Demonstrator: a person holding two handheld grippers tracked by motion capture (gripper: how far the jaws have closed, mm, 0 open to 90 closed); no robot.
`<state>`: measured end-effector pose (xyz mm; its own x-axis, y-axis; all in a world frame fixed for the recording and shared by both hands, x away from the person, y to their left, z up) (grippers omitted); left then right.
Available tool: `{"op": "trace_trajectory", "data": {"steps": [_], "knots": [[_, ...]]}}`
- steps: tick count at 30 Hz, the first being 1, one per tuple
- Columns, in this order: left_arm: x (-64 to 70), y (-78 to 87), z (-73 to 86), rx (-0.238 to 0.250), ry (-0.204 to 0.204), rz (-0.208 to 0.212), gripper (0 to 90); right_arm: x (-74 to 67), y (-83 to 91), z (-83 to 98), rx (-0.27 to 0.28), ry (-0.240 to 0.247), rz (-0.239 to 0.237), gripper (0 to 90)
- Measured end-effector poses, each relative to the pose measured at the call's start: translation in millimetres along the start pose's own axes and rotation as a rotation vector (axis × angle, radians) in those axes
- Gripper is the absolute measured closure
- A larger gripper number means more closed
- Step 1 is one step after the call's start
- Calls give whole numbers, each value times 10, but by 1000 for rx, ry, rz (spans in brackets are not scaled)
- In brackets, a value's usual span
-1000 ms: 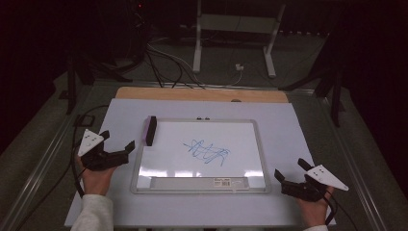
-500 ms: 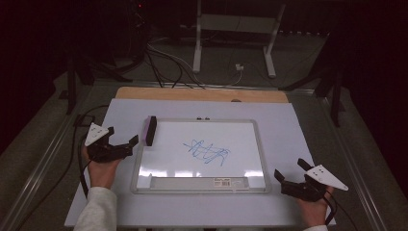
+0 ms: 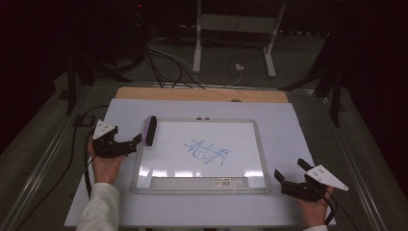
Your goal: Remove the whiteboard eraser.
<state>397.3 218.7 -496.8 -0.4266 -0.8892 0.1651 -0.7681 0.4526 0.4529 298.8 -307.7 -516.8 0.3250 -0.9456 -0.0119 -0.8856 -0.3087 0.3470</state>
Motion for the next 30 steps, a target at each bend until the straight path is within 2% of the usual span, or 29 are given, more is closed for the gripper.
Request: {"op": "trace_trajectory", "data": {"steps": [11,16,21,30], "knots": [[-26,-153,36,-39,10,-21,42,0,3,0,-1,0,-4,2],[-57,-193,46,-45,30,-29,52,-4,3,1,-2,1,-5,2],[-82,-257,51,-73,46,-40,59,-6,0,4,-4,3,-5,2],[-67,-378,65,-112,64,-37,59,-2,1,3,-4,0,-5,2]]}}
Point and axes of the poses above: each handheld gripper's, and its own axes: y roughly backward along the jaws, z roughly out of its underside, x roughly to its right, the point moved 8 cm from there along -y, roughly forward along the jaws, and after that the axes turned 5 degrees about z, right-handed, at the moved point
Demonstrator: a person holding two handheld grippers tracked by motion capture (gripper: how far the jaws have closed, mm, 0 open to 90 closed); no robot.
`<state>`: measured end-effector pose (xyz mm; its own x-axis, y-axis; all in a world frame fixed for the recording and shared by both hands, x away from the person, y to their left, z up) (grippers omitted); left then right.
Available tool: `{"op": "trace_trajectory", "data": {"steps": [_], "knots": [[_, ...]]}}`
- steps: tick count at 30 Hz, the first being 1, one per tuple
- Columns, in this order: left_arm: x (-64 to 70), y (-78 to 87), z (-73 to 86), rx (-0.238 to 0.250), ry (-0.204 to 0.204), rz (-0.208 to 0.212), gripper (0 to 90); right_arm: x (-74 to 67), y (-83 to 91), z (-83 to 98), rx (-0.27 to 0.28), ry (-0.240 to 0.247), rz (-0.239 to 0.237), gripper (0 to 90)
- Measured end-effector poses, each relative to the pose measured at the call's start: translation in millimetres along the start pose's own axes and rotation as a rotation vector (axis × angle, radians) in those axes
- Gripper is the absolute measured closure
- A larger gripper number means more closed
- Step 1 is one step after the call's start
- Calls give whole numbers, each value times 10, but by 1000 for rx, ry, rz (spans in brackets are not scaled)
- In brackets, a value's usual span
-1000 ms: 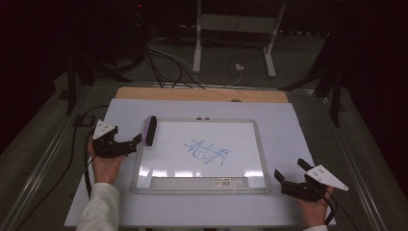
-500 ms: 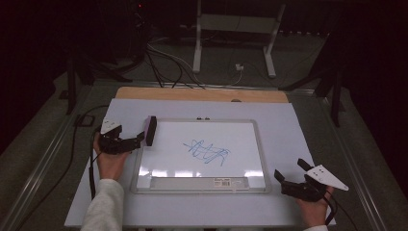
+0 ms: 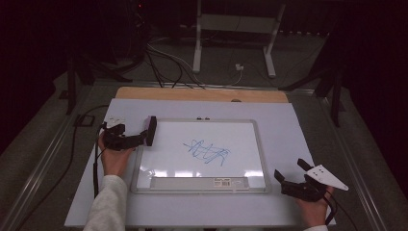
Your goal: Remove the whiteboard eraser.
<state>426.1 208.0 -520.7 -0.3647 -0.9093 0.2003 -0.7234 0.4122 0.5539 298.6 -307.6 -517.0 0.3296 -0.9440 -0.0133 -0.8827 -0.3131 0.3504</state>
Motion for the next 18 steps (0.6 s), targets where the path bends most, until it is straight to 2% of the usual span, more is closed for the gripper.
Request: {"op": "trace_trajectory", "data": {"steps": [13,18], "knots": [[-53,-116,7,-22,41,1,60,-1,-2,1,-1,0,-1,2],[-41,-161,6,-35,42,5,60,3,-2,0,0,-2,0,2]]}}
Point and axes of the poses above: each handheld gripper's, and its own axes: y roughly backward along the jaws, z roughly out of its underside, x roughly to its right, the point moved 8 cm from there along -y, roughly forward along the jaws, and after that the axes turned 5 degrees about z, right-handed, at the moved point
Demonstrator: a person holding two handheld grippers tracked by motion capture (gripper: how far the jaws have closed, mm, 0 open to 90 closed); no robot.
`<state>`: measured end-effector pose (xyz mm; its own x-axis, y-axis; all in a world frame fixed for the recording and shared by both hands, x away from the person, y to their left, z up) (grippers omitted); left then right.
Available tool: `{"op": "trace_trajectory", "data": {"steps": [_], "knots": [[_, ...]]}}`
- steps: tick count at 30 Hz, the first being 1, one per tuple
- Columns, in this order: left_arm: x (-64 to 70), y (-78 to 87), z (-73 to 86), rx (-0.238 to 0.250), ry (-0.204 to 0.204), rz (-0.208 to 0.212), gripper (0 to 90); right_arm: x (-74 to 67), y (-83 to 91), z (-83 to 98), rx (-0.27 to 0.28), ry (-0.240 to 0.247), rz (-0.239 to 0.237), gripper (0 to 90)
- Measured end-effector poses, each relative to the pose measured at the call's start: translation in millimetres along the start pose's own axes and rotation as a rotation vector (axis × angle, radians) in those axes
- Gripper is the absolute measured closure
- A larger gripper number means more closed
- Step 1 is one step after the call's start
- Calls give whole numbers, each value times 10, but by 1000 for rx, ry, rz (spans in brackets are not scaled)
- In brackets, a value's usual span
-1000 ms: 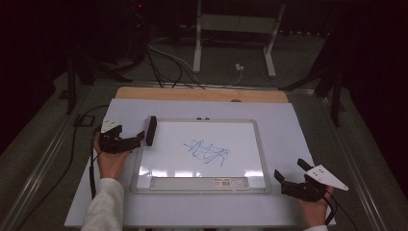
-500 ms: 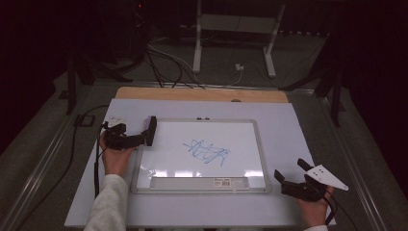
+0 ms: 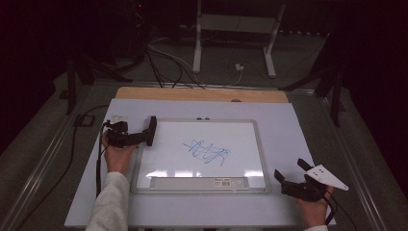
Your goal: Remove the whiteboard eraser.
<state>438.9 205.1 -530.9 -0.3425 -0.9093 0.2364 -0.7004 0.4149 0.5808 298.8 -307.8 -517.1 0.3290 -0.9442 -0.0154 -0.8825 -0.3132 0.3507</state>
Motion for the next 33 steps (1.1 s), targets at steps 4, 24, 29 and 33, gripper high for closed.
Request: {"op": "trace_trajectory", "data": {"steps": [4,24,29,33], "knots": [[7,-28,20,-16,6,6,60,0,0,0,0,0,0,2],[-96,-31,30,-29,50,-18,80,-1,-7,9,-7,2,3,3],[-102,-68,55,-45,50,-31,101,3,-6,10,-7,0,2,2],[-94,-83,64,-51,53,-31,130,2,-6,9,-7,0,2,3]]}}
Point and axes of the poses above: each handheld gripper's, and its own axes: y roughly backward along the jaws, z roughly out of its underside, x roughly to its right, the point moved 8 cm from there along -y, roughly forward along the jaws, and after that the axes turned 5 degrees about z, right-handed, at the moved point
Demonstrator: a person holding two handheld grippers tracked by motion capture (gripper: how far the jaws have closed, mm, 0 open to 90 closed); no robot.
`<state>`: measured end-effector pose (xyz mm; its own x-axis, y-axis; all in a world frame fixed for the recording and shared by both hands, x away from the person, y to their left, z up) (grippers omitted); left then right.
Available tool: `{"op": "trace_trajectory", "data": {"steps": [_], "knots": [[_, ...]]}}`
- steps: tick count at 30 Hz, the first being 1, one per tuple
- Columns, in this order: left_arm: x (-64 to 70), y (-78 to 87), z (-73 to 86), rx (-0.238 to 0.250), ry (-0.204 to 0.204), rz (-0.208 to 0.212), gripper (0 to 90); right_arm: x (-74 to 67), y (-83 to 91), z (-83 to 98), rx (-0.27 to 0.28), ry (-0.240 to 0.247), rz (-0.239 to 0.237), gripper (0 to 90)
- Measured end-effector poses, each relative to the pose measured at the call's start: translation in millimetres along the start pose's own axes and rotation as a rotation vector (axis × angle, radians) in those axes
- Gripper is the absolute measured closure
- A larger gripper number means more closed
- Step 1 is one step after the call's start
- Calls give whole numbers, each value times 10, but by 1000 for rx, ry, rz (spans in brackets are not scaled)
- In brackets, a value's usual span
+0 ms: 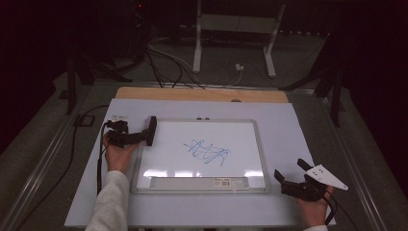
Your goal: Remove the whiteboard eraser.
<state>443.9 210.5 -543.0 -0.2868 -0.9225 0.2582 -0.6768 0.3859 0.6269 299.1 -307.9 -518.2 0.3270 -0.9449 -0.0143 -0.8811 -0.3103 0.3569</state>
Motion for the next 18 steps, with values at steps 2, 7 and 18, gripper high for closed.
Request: {"op": "trace_trajectory", "data": {"steps": [2,7,18], "knots": [[25,-7,2,-1,-4,8,154,0,-1,1,-1,1,0,2],[54,-19,8,-4,3,26,190,-7,-3,-1,0,3,0,2],[277,-154,34,-37,-29,94,253,2,6,-6,4,-1,1,2]]}}
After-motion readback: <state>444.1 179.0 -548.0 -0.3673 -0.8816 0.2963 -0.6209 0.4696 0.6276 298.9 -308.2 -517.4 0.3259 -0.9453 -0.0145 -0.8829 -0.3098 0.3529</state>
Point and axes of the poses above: each handheld gripper's, and its own axes: y roughly backward along the jaws, z roughly out of its underside, x roughly to its right, the point moved 8 cm from there along -y, roughly forward along the jaws, and after that the axes turned 5 degrees about z, right-handed, at the moved point
